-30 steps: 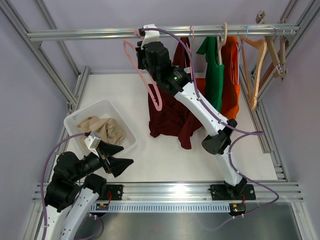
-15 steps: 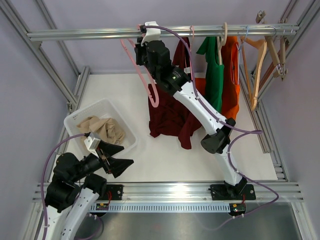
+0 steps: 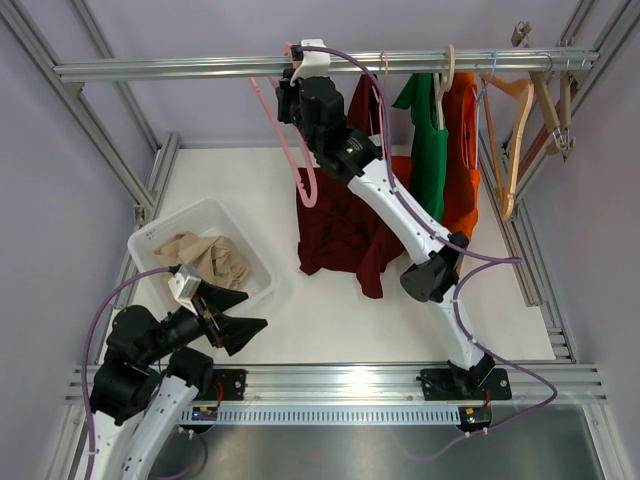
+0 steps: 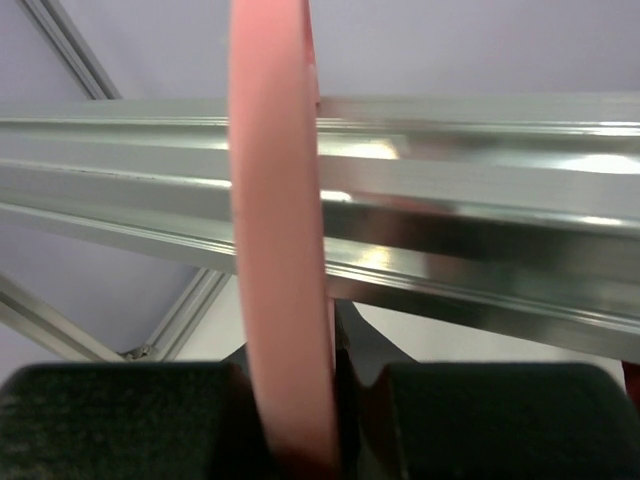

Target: Remove the t-shirt from the hanger

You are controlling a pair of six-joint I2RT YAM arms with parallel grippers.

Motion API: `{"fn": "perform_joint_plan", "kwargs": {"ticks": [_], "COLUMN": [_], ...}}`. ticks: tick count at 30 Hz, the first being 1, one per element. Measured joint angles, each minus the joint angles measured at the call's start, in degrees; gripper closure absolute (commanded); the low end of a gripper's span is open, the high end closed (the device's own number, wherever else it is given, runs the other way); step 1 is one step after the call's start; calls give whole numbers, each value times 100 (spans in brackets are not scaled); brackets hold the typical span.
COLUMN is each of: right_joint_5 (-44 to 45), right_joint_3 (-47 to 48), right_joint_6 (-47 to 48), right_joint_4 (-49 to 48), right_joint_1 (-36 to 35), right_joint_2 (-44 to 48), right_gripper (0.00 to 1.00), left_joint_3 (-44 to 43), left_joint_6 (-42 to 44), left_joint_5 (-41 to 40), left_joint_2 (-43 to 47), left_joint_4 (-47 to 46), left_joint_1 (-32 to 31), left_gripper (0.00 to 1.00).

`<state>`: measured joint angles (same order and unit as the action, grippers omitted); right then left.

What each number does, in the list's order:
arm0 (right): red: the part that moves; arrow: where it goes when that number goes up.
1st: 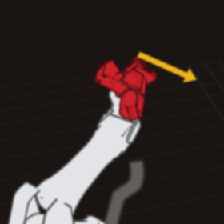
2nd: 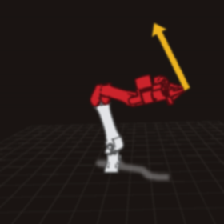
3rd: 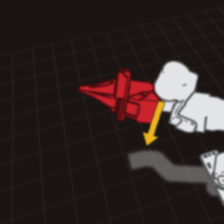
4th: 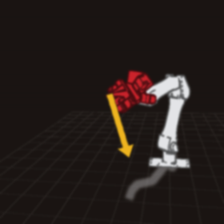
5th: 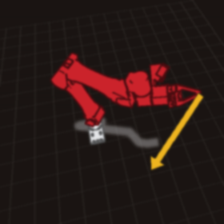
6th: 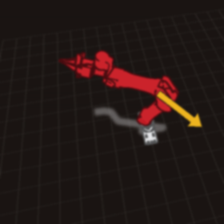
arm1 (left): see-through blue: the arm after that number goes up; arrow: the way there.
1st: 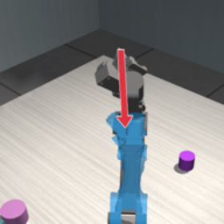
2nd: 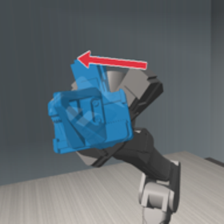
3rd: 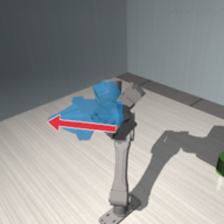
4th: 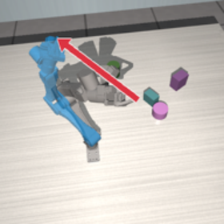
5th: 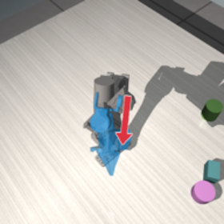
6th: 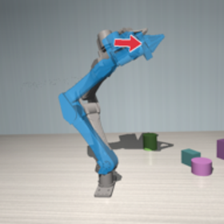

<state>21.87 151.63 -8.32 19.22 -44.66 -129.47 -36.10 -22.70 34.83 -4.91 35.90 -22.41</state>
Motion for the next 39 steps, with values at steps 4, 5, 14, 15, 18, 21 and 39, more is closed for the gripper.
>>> {"fn": "perform_joint_plan", "kwargs": {"ticks": [4,5,14,15,18,21,39], "right_joint_5": [-17,-35,-197,-208,-267,-352,-511], "right_joint_3": [50,50,15,15,15,7,-205], "right_joint_6": [-94,-127,-251,-251,-256,-260,-470], "right_joint_4": [-142,-166,-275,-280,-278,-315,-376], "right_joint_1": [0,0,-48,-68,-155,-251,-267], "right_joint_2": [-94,-103,-107,-107,-107,-125,-114], "right_gripper": [100,100,100,100,100,100,51], "left_joint_3": [0,0,0,0,0,0,13], "left_joint_6": [0,0,0,-2,0,-2,-2], "left_joint_5": [0,0,0,0,0,0,9], "left_joint_2": [0,0,0,0,0,0,44], "left_joint_4": [0,0,0,0,0,-2,-2], "left_joint_1": [0,0,0,0,0,0,0], "left_gripper": [1,1,1,1,1,1,1]}}
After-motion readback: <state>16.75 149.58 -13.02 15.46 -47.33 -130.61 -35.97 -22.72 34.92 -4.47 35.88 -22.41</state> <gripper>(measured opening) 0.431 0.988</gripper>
